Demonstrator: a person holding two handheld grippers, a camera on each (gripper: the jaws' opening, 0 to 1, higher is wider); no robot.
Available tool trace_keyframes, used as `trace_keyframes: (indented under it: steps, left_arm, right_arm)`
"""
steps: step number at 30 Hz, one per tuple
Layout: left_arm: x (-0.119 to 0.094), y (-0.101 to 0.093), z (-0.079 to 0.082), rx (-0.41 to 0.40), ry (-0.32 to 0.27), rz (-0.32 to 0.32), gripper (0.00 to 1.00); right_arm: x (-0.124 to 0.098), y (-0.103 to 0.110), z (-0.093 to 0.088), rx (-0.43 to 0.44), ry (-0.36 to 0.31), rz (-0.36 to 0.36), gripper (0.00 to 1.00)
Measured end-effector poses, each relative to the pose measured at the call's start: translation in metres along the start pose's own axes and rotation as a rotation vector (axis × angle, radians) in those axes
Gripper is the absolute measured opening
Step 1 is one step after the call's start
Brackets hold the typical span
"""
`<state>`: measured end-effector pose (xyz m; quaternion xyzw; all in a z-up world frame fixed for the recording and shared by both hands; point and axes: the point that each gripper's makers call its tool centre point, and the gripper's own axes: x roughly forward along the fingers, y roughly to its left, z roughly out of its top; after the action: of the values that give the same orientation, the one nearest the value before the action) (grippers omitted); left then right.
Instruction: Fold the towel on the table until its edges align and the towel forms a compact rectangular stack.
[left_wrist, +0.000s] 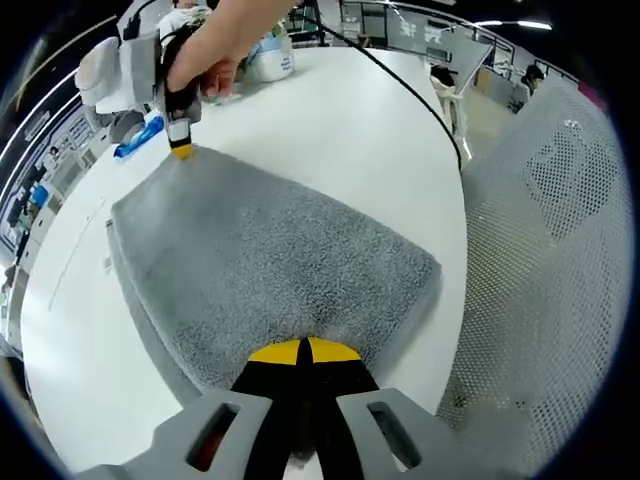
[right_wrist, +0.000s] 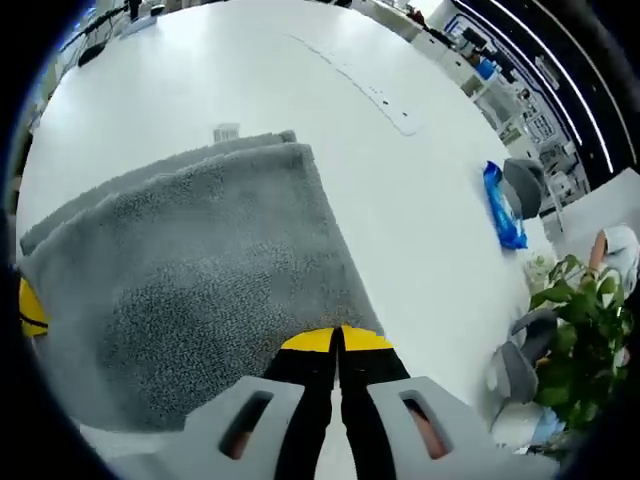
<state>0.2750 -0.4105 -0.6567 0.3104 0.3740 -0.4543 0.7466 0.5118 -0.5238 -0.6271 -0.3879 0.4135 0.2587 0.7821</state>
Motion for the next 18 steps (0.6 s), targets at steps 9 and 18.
trace_keyframes:
  steps: [9, 18]
  left_arm:
    - [0.004, 0.001, 0.006, 0.003, -0.022, 0.042, 0.00]
    - [0.009, 0.006, 0.014, 0.004, -0.040, 0.060, 0.00]
  right_arm:
    - [-0.065, 0.009, 0.019, 0.202, -0.170, 0.016, 0.00]
    - [-0.120, 0.056, -0.008, 0.370, -0.269, 0.051, 0.00]
